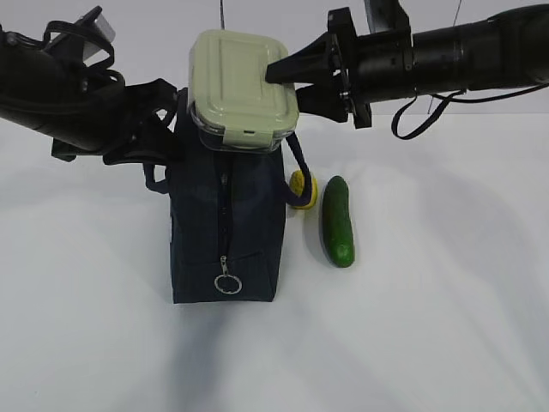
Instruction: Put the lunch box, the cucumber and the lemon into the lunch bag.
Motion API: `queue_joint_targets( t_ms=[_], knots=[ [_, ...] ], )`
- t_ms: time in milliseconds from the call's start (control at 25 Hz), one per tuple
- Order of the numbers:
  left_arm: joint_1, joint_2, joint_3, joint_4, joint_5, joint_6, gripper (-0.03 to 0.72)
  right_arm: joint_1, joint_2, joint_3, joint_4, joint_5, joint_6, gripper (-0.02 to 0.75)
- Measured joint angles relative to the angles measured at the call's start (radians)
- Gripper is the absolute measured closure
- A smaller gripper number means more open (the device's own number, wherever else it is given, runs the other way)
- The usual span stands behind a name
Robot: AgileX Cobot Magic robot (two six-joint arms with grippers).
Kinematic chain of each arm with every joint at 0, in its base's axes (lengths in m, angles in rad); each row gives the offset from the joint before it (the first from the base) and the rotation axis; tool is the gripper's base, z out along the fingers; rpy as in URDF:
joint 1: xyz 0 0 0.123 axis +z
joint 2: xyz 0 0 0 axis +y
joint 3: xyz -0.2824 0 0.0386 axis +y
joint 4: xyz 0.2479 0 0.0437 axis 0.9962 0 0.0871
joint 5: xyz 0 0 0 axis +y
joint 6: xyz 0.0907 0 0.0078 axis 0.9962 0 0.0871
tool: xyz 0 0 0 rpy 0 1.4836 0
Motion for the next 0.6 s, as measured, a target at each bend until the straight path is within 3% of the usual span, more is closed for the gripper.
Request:
queue_joint_targets(
  t_ms=[320,600],
  knots=[
    [0.000,0.000,0.000,0.000,0.002,0.000,0.670,0.000,0.068,-0.006,-0.016,0.000,-0.046,0.396],
    [0.000,0.000,0.000,-0.010,0.002,0.000,0.670,0.000,0.088,-0.008,-0.161,-0.033,-0.061,0.396]
  ],
)
